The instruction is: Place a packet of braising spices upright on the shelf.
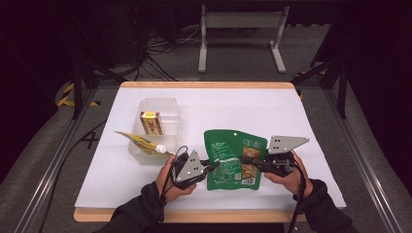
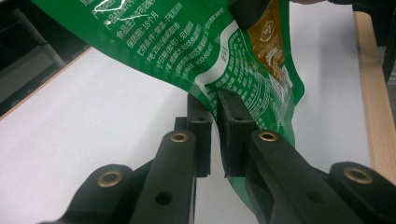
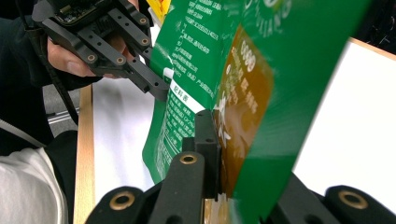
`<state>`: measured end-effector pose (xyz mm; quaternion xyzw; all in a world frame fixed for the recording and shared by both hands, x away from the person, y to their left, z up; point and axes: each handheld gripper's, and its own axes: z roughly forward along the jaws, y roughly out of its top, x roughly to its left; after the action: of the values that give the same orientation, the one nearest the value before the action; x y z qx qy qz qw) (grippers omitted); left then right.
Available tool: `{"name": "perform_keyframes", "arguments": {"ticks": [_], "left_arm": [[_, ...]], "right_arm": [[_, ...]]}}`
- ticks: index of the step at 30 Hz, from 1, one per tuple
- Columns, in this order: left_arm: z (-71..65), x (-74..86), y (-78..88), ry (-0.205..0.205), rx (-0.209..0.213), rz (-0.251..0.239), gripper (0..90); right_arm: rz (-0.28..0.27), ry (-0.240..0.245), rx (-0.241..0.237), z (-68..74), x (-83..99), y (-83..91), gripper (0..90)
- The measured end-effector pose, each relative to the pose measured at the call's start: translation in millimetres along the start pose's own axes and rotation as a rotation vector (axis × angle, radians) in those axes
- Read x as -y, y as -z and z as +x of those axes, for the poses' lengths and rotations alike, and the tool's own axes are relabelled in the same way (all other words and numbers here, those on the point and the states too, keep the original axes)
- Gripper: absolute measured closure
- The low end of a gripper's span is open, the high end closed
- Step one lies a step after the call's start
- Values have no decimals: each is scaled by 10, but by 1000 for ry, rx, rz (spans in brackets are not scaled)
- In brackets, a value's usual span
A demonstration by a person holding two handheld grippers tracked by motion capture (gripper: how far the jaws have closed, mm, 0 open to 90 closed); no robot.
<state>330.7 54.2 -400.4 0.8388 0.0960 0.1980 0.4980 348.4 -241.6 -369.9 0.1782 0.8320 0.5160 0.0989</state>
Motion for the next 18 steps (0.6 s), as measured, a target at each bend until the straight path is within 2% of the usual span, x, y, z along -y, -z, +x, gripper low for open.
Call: {"name": "perform_keyframes", "arguments": {"ticks": [4, 6, 7, 8, 9, 10, 11, 12, 14, 16, 17, 18], "left_arm": [[-8, -4, 15, 2, -9, 2, 814], [-12, -9, 31, 1, -26, -2, 754], [-12, -11, 38, 7, -21, -5, 709], [-15, -14, 47, 11, -6, -11, 709], [-22, -18, 60, -3, -12, -7, 688], [-36, -21, 82, -9, -11, 5, 656], [-47, -19, 95, -5, -4, 7, 568], [-61, -12, 115, 1, -7, 11, 518], [-73, 0, 150, 5, -2, 16, 485], [-102, 17, 202, 17, 5, 33, 382], [-127, 26, 234, 5, 3, 45, 336], [-154, 42, 265, -1, 8, 43, 333]], "right_arm": [[-11, 5, 20, 30, 2, 18, 884], [-16, 16, 25, 50, -4, 19, 886], [-21, 15, 25, 58, -8, 20, 886], [-23, 16, 26, 62, -11, 20, 886], [-26, 18, 29, 67, -17, 19, 887], [-32, 18, 31, 71, -23, 20, 887], [-39, 16, 41, 73, -31, 23, 888], [-46, 16, 44, 71, -36, 30, 888], [-52, 15, 51, 69, -41, 37, 888], [-63, 16, 67, 64, -53, 53, 888], [-65, 18, 79, 62, -62, 60, 889], [-70, 18, 87, 58, -68, 66, 889]]}}
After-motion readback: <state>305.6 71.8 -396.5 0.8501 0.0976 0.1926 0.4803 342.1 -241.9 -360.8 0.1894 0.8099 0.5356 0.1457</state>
